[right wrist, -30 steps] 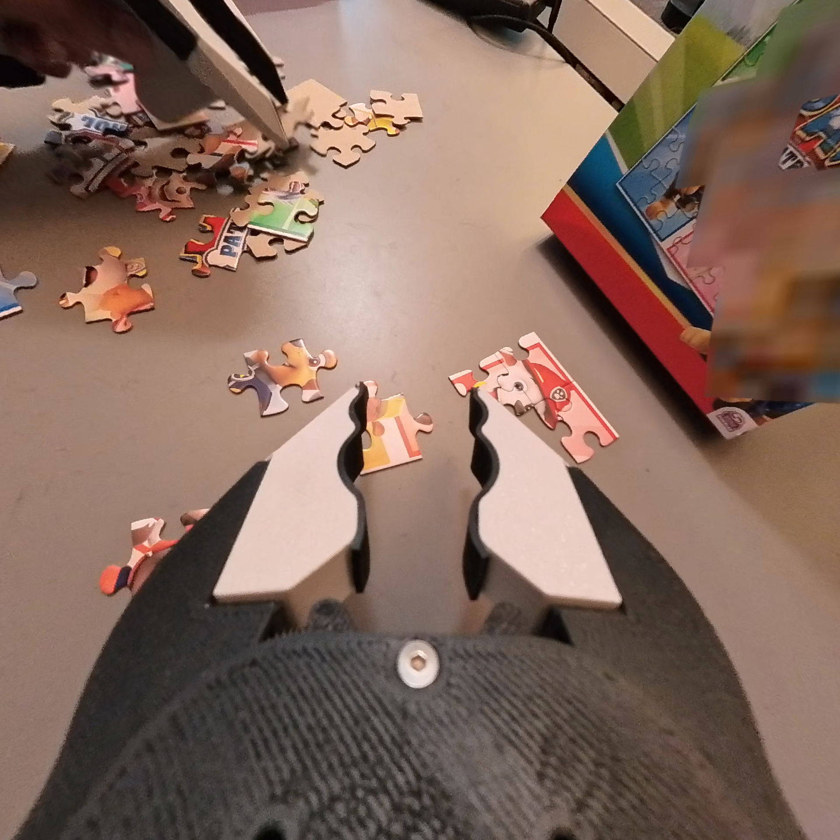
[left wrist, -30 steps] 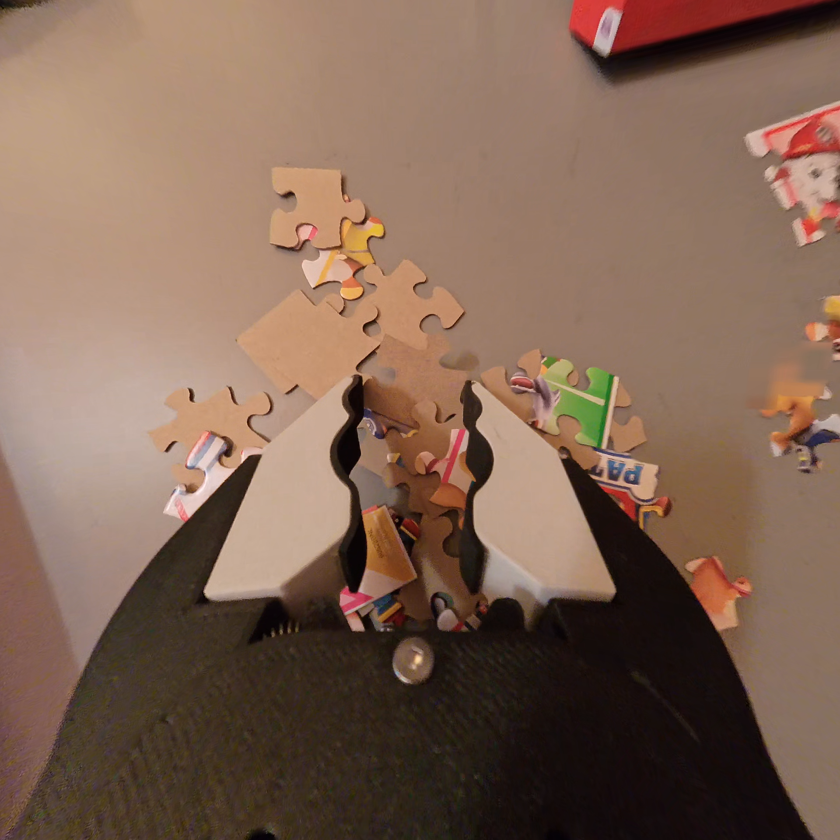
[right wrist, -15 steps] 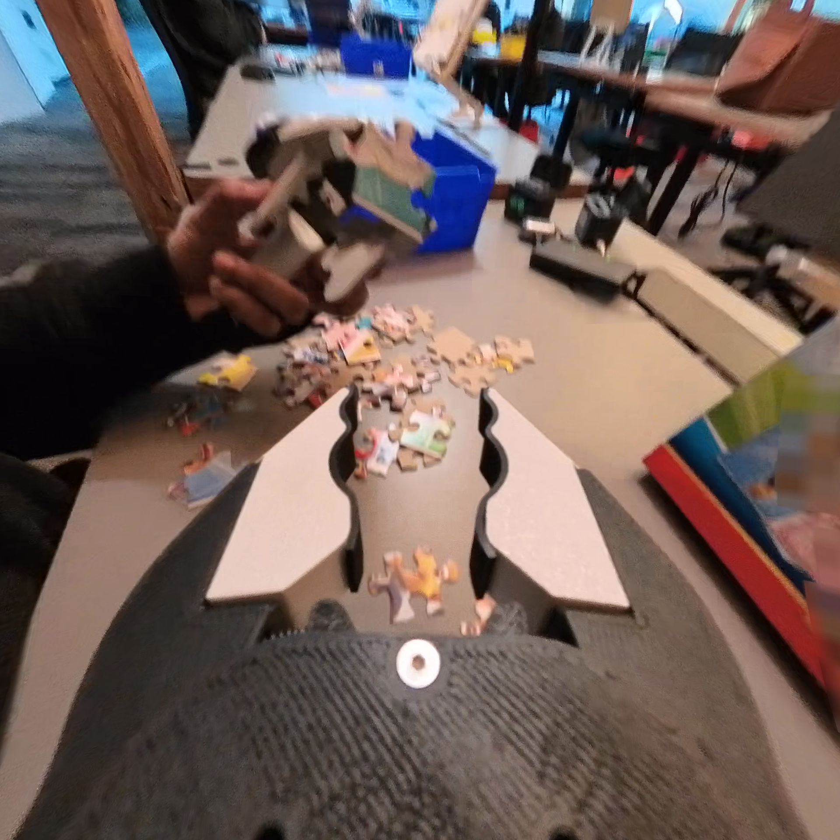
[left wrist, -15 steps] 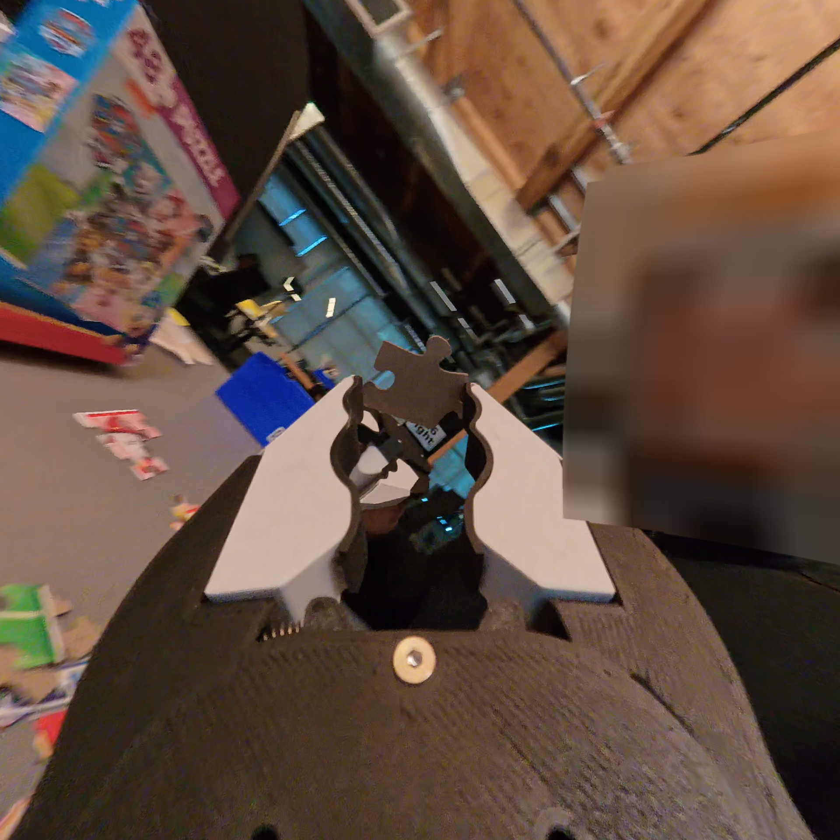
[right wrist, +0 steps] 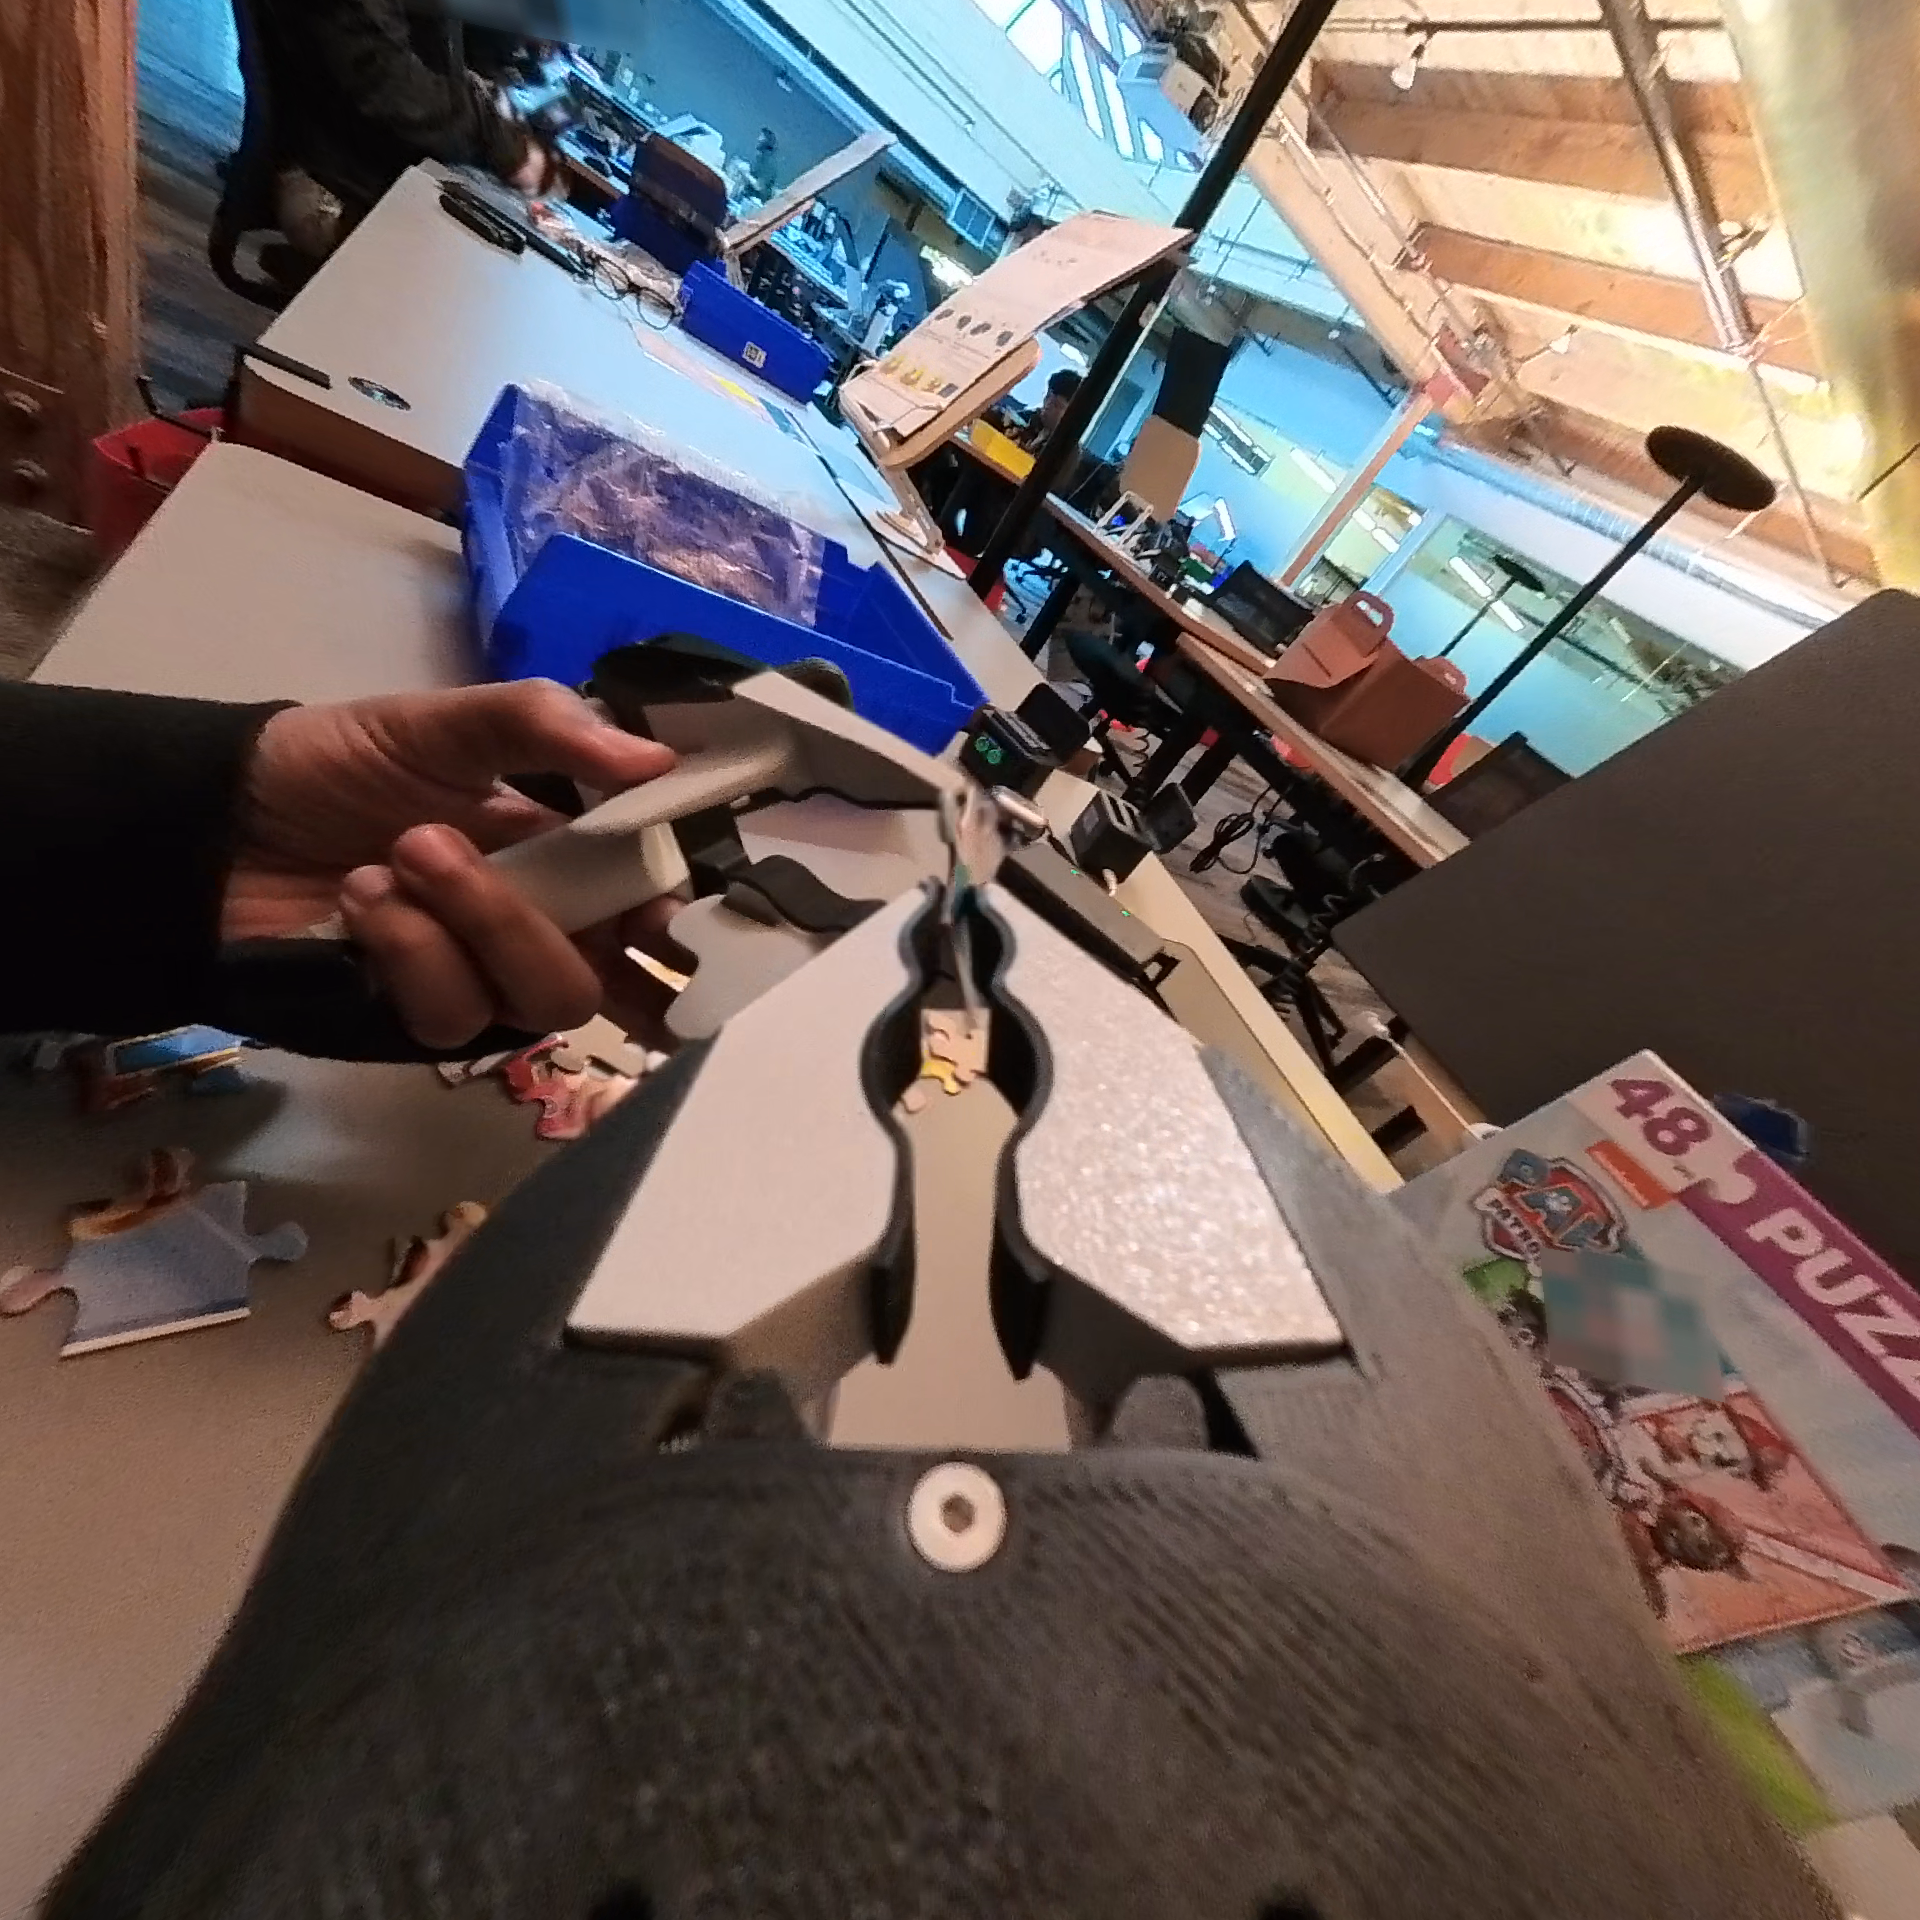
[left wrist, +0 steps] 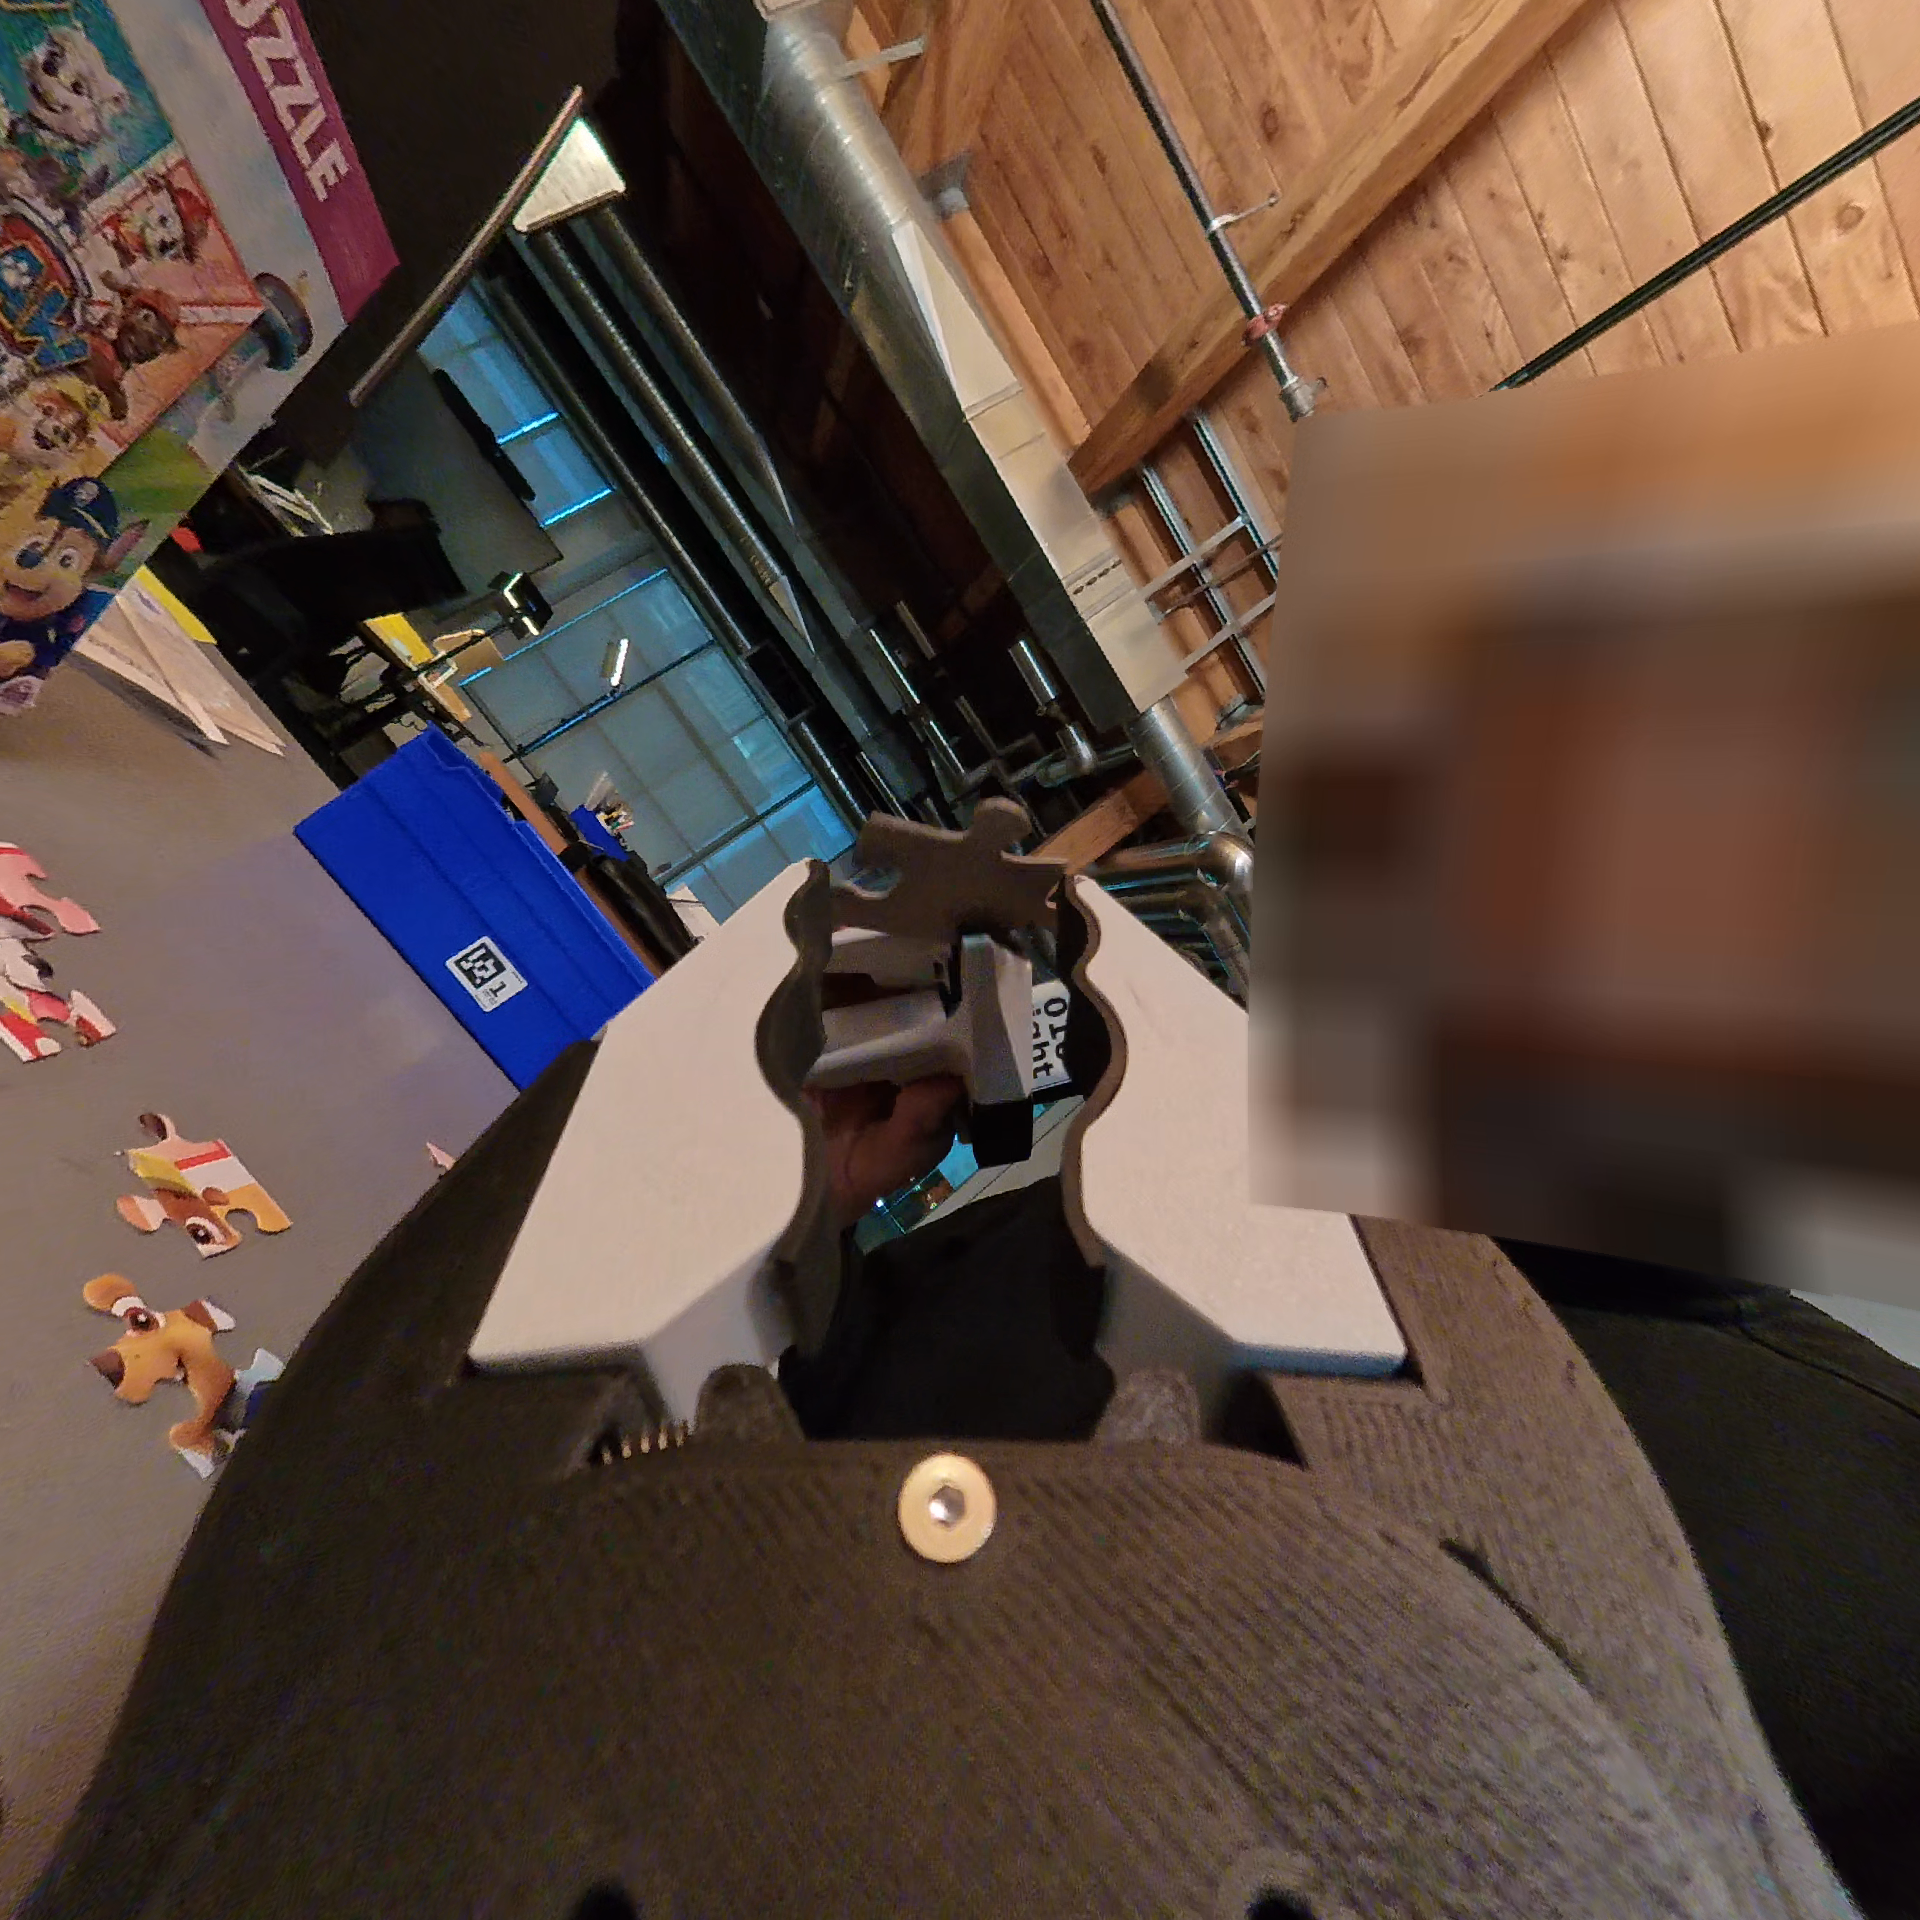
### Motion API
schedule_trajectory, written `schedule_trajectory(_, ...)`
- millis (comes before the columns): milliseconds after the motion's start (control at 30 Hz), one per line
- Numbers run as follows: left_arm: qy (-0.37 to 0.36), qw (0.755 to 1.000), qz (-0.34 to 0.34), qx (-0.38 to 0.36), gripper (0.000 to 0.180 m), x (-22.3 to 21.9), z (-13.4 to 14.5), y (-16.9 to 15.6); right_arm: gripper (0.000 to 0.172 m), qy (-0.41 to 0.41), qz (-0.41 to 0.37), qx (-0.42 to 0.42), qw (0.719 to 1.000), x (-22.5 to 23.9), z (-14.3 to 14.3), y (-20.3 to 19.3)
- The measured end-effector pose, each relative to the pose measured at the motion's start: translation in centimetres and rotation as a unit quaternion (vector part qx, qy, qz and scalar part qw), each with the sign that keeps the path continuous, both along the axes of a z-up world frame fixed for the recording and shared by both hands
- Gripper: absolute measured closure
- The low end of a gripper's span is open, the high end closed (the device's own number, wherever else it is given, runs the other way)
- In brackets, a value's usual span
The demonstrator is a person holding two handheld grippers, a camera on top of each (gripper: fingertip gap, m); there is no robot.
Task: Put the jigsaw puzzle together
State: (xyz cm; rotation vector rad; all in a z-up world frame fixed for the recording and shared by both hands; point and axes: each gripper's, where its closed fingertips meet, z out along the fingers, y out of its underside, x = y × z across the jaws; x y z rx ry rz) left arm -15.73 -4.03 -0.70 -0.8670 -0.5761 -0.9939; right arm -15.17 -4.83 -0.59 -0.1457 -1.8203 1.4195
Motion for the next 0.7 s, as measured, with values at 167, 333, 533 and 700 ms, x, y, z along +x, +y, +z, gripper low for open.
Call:
schedule_trajectory(167, -0.001, 0.997, 0.043, -0.061, 0.132, -1.3, -1.5, -0.9, 0.172, -0.004, -0.033, 0.026, 0.999, -1.3, -0.9, 1.2)
schedule_trajectory(333, 0.023, 0.962, 0.172, -0.210, 0.128, -4.4, -4.2, -4.8, 0.172, -0.082, -0.096, 0.166, 0.978, -5.6, -7.4, 3.6)
schedule_trajectory(533, 0.091, 0.806, 0.285, -0.510, 0.128, -8.2, -10.7, -10.4, 0.172, -0.131, -0.139, 0.347, 0.918, -8.2, -15.6, 5.9)
schedule_trajectory(700, 0.172, 0.713, 0.220, -0.643, 0.128, -10.4, -14.0, -11.4, 0.158, -0.180, -0.106, 0.344, 0.915, -7.0, -17.4, 4.9)
